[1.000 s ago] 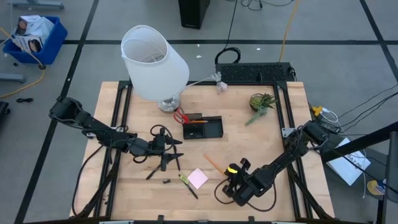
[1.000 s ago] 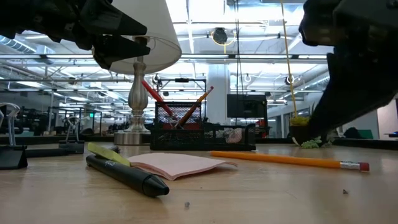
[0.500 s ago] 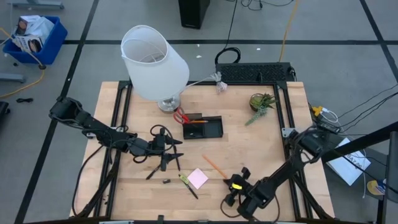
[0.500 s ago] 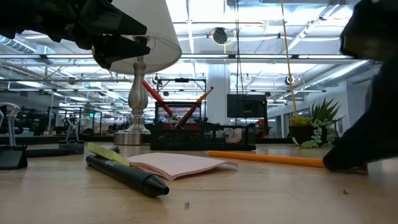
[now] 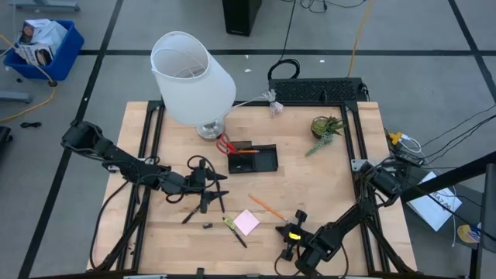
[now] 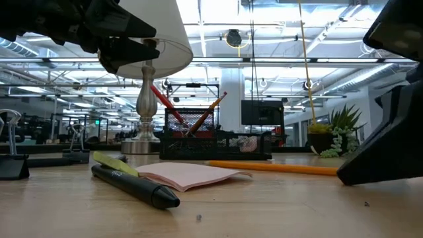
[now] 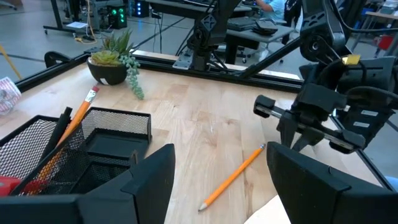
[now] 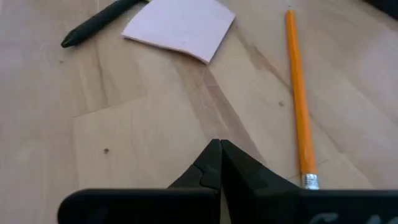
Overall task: Pick and place office supplies into organizer
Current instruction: Put the yellow pencil into the top left compartment of the desk organizer
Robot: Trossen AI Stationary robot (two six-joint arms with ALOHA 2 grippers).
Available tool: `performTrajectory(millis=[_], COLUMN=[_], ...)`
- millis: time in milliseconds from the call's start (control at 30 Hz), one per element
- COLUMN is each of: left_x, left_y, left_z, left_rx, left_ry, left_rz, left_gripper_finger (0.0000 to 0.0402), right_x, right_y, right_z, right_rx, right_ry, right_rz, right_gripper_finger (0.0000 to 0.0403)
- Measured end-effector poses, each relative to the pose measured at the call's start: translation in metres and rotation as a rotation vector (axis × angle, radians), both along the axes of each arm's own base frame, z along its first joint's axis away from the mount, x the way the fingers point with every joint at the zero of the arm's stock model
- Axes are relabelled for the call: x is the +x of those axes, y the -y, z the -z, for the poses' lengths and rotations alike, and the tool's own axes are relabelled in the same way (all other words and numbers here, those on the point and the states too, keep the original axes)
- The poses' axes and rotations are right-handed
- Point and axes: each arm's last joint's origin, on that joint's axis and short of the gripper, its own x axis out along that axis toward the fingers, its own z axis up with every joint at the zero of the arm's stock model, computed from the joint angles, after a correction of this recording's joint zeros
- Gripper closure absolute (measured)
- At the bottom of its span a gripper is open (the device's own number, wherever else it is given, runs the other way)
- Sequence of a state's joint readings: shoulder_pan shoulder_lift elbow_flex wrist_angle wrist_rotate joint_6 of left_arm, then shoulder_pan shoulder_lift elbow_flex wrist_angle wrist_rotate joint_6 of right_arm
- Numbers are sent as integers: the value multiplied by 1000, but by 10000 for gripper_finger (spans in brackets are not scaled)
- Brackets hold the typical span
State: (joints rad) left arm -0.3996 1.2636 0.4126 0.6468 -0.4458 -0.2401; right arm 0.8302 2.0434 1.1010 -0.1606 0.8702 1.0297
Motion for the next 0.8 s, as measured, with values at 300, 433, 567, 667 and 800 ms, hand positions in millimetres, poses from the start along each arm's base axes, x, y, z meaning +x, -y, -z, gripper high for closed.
performTrajectory(millis=[300,433,567,667,800], left_x=[0,0,0,0,0], left_y=[0,0,0,0,0], left_z=[0,0,0,0,0], left_rx=[0,0,0,0,0], left_ry=[0,0,0,0,0], left_rz=[0,0,0,0,0], left_gripper_finger=[146,146,146,146,146], right_x=[-16,-18,-21,-23,-22], right_y=[-12,-8,6,16,22], right_z=[-5,0,11,17,20], right_rx=[-158,-164,-193,-156,-120], right_ry=[150,151,145,157,145], right_rz=[8,25,51,103,122], right_gripper_finger=[362,300,241,216,208])
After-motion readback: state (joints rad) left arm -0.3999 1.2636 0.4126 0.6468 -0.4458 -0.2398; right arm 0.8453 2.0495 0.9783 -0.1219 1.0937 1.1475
